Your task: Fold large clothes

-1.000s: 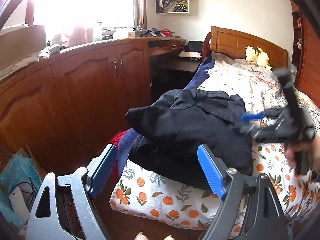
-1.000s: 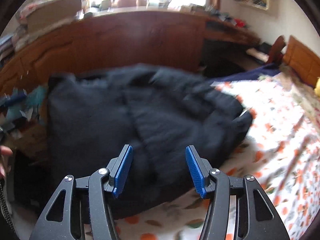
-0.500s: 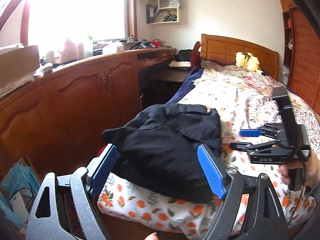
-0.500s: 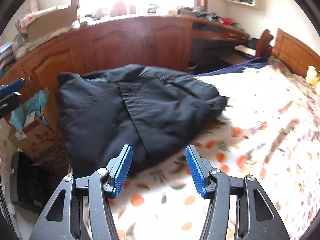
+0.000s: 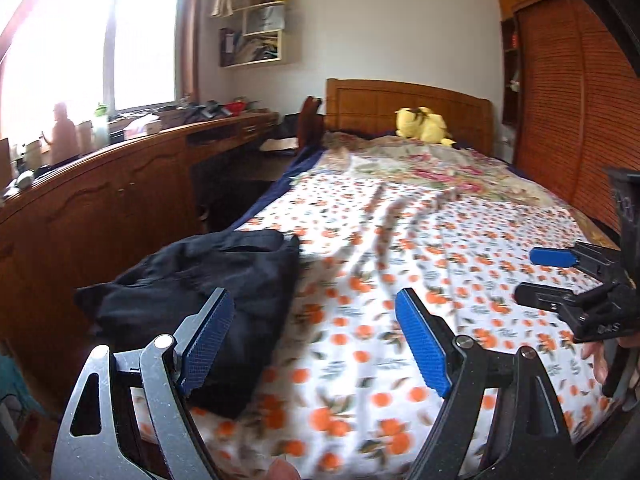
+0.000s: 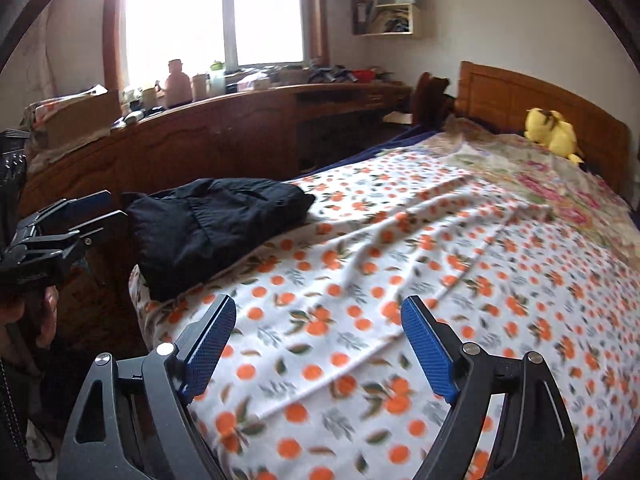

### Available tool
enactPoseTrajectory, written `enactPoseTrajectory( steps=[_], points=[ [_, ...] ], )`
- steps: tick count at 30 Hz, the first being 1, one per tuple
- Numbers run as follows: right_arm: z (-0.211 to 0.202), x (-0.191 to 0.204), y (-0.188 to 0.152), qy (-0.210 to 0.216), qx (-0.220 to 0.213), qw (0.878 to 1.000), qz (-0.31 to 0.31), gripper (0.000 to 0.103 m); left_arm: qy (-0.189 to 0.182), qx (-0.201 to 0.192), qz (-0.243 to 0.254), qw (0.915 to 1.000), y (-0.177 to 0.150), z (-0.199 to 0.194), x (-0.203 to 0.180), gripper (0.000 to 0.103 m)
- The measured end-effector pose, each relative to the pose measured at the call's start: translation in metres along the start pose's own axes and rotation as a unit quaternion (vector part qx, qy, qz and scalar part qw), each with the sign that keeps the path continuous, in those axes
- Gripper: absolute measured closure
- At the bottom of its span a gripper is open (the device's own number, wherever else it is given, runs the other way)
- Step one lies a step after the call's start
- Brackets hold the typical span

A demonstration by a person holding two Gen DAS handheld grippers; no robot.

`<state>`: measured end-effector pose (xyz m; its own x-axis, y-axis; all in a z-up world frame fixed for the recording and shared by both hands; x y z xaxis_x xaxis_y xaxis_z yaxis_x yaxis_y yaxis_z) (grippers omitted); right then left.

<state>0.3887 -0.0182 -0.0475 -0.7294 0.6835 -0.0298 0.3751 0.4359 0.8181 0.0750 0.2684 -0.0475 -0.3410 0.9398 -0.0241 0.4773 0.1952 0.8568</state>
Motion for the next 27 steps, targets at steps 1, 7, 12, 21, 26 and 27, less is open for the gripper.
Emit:
enactPoseTrajectory(
  steps=[1, 7, 12, 21, 26, 27],
  points=[
    [-0.009, -0.004, -0.006, -0.008, -0.004, 1.000, 0.006, 0.017, -0.006, 0.002, 0.002, 1.0000, 0.000, 0.001, -0.011, 0.020],
    [-0.065, -0.033, -0.050, -0.052, -0.020, 0.997, 0.051, 0.016, -0.042, 0.040, 0.023, 0.9981, -0.009, 0.014, -0.075, 0.020],
    [-0.097, -0.039, -0.080, -0.084, -0.025, 0.993, 0.075, 0.016, -0.081, 0.053, 0.046, 0.9943, -0.027, 0.014, -0.129, 0.020],
    [-0.159, -0.044, -0.132, -0.125, -0.029, 0.983, 0.128, 0.016, -0.136, 0.086, 0.070, 0.9845, -0.056, 0.001, -0.204, 0.020],
    [-0.184, -0.039, -0.147, -0.140, -0.036, 0.977, 0.155, 0.016, -0.153, 0.089, 0.084, 0.9807, -0.065, -0.013, -0.228, 0.020],
    [-0.185, -0.039, -0.147, -0.144, -0.037, 0.976, 0.160, 0.016, -0.156, 0.089, 0.087, 0.9799, -0.067, -0.016, -0.233, 0.020]
  ],
)
Point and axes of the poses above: each gripper's, at about its wrist camera, not at the fingertips, and z roughly the way its jaws point, x to its left, y to its top, the point moved 2 cm from there along z, roughly the way its jaws point, and after that the axes turned 3 degrees about x, right-handed, at the moved point
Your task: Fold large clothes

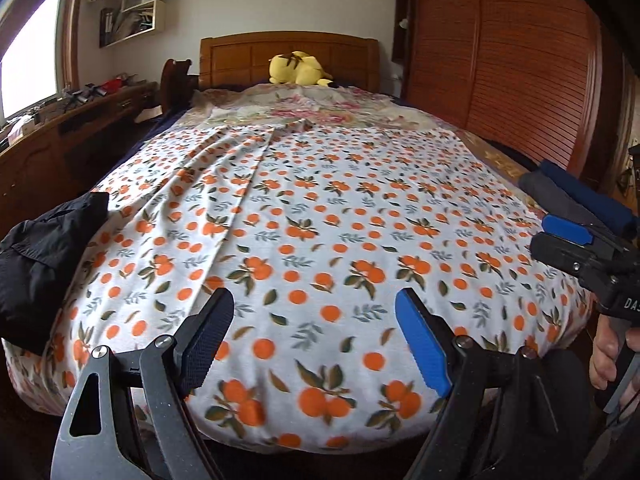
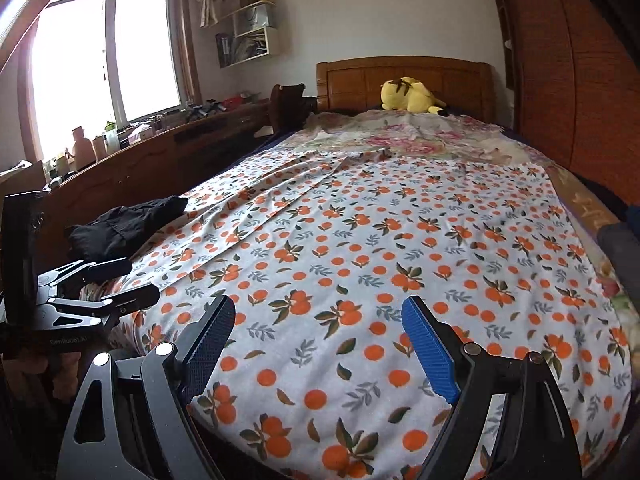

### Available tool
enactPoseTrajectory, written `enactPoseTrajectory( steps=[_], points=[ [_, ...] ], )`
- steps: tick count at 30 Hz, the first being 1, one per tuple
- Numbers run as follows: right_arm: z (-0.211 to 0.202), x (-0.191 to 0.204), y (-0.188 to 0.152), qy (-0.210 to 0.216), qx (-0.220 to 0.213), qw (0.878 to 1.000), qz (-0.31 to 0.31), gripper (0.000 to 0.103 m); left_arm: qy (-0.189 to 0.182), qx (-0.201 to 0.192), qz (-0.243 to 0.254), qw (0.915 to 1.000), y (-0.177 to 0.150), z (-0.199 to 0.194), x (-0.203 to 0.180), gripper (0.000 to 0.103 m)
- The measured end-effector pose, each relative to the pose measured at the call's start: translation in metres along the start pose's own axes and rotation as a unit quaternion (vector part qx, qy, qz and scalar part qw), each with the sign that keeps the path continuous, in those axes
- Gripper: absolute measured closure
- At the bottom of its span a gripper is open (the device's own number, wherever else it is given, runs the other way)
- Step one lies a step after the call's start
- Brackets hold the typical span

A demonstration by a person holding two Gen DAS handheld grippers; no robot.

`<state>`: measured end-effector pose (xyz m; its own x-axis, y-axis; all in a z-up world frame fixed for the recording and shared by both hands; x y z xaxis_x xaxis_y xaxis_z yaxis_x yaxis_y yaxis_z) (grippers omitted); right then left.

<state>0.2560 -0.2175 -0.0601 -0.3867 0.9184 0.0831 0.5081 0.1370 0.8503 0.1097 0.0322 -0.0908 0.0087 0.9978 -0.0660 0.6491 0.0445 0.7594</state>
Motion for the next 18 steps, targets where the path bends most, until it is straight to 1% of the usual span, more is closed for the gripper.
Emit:
enactPoseTrajectory(
  steps=[4, 8, 13, 18],
  points=[
    [-0.007, -0.009, -0.004, -0.009, -0.001, 1.000, 0.016, 0.016, -0.004, -0.005, 0.011, 0.9999, 0.000, -0.006, -0.017, 0.020],
    [-0.020, -0.013, -0.007, -0.022, -0.006, 1.000, 0.010, 0.016, -0.005, -0.015, 0.014, 0.9998, 0.006, -0.016, -0.027, 0.020],
    [-0.043, -0.014, 0.002, -0.034, -0.035, 0.999, 0.021, 0.016, -0.008, -0.037, 0.016, 0.9991, 0.021, -0.033, -0.034, 0.020],
    [-0.081, -0.008, 0.006, -0.049, -0.078, 0.996, 0.019, 0.016, -0.007, -0.072, 0.015, 0.9972, 0.035, -0.060, -0.039, 0.020]
  ],
)
Point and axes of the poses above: each gripper's, at about its wrist camera, not at the fingertips, and z roughly the way its jaws point, x to its left, y to its top, the point moved 2 cm from there along z, roughly the way its jaws point, and after that the axes turned 3 degrees about x, right-handed, at the moved point
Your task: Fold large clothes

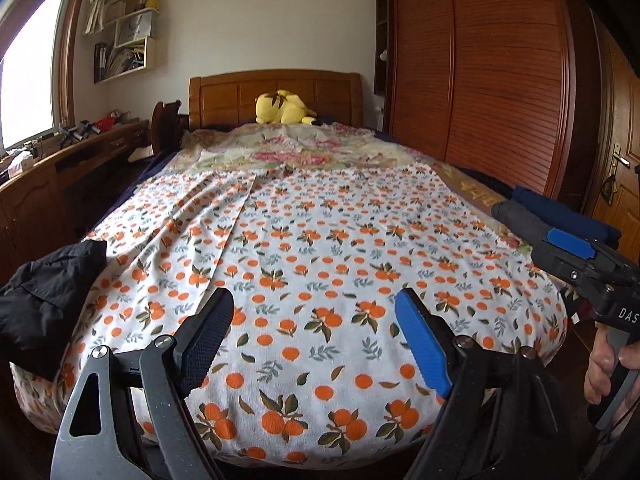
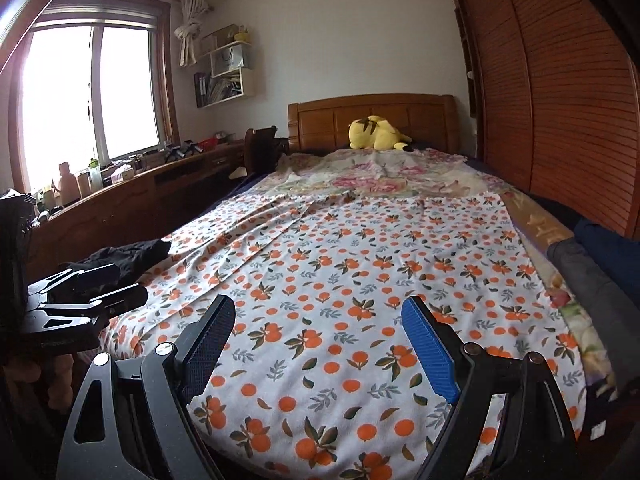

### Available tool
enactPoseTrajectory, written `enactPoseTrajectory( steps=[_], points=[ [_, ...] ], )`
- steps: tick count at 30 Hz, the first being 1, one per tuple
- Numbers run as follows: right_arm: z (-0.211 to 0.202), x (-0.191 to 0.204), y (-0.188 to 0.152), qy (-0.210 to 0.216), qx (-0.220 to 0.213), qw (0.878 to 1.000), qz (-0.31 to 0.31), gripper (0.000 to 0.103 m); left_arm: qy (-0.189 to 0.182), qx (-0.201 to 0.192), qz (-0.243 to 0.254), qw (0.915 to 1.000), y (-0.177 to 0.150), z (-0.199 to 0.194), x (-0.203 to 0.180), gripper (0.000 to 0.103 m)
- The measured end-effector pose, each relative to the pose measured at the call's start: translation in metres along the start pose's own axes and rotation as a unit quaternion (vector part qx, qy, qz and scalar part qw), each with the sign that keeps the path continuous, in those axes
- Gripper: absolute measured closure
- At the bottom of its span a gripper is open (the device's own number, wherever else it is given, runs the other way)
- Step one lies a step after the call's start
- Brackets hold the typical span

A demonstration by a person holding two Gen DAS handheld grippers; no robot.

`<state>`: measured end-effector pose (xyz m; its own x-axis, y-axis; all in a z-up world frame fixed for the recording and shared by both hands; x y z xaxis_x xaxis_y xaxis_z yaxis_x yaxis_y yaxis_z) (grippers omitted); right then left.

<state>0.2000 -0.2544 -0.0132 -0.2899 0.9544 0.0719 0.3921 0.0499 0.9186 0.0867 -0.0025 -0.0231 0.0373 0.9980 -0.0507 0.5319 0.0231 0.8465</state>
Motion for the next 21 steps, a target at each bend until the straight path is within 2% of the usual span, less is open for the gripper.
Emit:
enactPoseTrajectory(
  steps=[5, 12, 18, 21],
  points=[
    [-0.036, 0.002, 0.005, -0.009, -0.034, 0.999, 0.003, 0.016, 0.002, -0.027, -0.002, 0.9996, 0.005, -0.023, -0.003, 0.020],
    [-0.066, 0.008, -0.002, -0.009, -0.049, 0.999, 0.001, 0.016, 0.011, -0.052, -0.007, 0.9986, 0.006, -0.043, -0.001, 0.020],
    [-0.069, 0.012, -0.011, -0.008, -0.048, 0.999, -0.001, 0.016, 0.011, -0.052, -0.010, 0.9986, 0.005, -0.045, -0.001, 0.020],
    [-0.054, 0.011, -0.005, -0.008, -0.043, 0.999, 0.001, 0.016, 0.009, -0.049, -0.009, 0.9987, 0.004, -0.044, -0.002, 0.020]
  ],
)
Point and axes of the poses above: each gripper's, at about its wrist camera, not at the fingertips, and z roughly the way its jaws point, x to its left, y to its top, the point moved 2 cm from there along z, roughly the way its jaws point, and after that the axes turned 3 degrees about x, right-handed, at the moved point
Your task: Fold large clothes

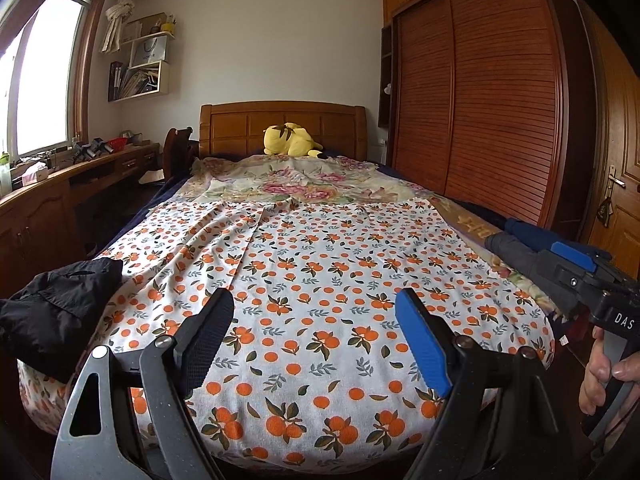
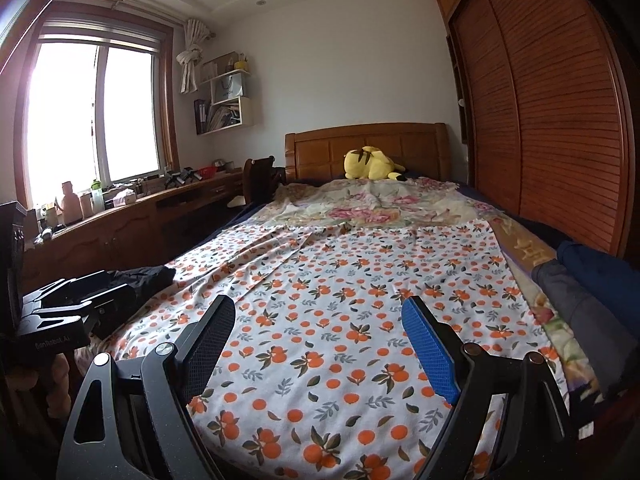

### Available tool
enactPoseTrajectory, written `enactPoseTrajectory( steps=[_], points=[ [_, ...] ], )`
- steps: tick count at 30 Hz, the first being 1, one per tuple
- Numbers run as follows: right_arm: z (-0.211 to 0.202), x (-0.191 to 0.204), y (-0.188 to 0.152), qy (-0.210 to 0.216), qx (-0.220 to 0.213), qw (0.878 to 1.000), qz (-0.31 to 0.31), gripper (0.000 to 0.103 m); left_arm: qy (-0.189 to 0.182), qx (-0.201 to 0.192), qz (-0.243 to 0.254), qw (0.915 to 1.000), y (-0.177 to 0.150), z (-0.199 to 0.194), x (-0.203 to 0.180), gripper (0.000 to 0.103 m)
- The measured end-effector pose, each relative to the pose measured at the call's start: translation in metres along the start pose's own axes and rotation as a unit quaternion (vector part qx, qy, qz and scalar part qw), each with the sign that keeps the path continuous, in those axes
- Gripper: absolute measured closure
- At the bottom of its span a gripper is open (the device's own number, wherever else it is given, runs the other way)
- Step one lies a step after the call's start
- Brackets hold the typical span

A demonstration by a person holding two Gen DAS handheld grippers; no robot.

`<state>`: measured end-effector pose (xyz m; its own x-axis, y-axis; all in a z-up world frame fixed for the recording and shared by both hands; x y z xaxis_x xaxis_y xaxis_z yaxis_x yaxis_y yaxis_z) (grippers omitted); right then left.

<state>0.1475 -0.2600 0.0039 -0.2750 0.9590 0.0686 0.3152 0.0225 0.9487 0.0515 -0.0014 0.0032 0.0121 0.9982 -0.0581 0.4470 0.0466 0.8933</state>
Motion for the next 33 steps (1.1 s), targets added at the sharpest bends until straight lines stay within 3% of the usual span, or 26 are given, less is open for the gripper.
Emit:
enactPoseTrajectory(
  steps=[33],
  points=[
    [0.0032, -0.0062, 0.0016, 0.003, 0.009, 1.000, -0.002, 0.016, -0.002, 0.002, -0.001, 1.0000, -0.0061, 0.0019, -0.0032, 0.020]
  ],
)
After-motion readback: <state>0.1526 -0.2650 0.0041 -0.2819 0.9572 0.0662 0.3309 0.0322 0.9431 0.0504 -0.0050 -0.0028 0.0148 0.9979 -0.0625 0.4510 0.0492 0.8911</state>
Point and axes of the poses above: each gripper's, at about its wrist camera, not at the fingertips, and z roughly the way its jaws point, x to its left, y to its top, the point moved 2 cm from there along z, roughly the way its jaws point, and after that the axes turned 3 degrees about x, right-handed, at the moved point
